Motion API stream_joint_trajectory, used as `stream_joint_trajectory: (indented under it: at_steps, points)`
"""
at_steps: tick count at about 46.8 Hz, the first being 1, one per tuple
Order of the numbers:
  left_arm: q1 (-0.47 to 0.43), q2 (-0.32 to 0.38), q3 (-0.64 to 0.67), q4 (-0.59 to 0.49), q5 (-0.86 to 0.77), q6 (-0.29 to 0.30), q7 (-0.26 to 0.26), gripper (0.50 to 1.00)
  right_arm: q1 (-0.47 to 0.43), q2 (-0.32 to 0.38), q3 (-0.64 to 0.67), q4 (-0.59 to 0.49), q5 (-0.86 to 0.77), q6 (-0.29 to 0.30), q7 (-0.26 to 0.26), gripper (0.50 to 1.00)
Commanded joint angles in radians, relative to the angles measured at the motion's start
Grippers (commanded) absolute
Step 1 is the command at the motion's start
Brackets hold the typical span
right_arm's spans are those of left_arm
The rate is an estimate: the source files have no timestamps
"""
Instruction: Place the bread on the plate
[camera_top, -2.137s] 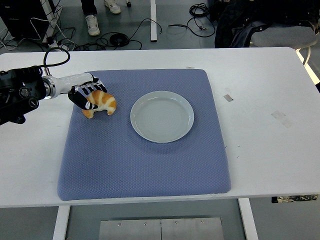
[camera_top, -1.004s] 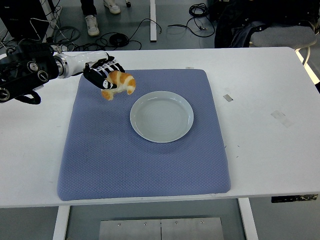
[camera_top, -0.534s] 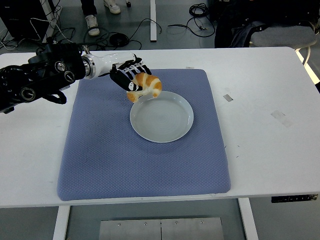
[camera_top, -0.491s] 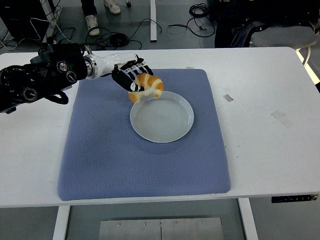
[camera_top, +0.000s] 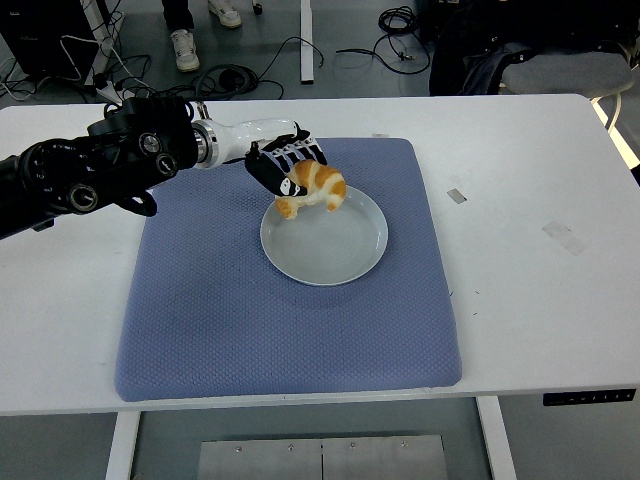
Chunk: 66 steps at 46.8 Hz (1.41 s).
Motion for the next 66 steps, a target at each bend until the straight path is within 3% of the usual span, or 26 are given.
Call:
stream_joint_trajectory:
  at_steps: [1, 33, 38, 44, 49, 66]
  points:
    - [0.002, -0.003, 0.001, -0.001, 0.002, 0.000, 0.000, 0.701, 0.000, 0.000, 0.000, 0.000, 0.000, 0.000, 0.000, 1.000]
    - [0.026, -0.008, 0.032, -0.001, 0.003, 0.002, 0.006, 0.710, 0.000, 0.000, 0.000, 0.000, 0.000, 0.000, 0.000, 1.000]
    - [0.026, -0.008, 0.032, -0.001, 0.003, 0.002, 0.006, 0.743, 0.000, 0.000, 0.000, 0.000, 0.000, 0.000, -0.002, 1.000]
    - [0.025, -0.008, 0.031, -0.001, 0.002, 0.009, 0.005, 0.851, 0.000, 0.000, 0.000, 0.000, 0.000, 0.000, 0.000, 1.000]
    - [0.022, -0.008, 0.029, -0.005, -0.001, 0.008, 0.003, 0.907, 0.000, 0.000, 0.000, 0.000, 0.000, 0.000, 0.000, 1.000]
    - [0.014, 0.009, -0.002, -0.006, -0.034, 0.000, 0.002, 0.931, 0.000, 0.000, 0.000, 0.000, 0.000, 0.000, 0.000, 1.000]
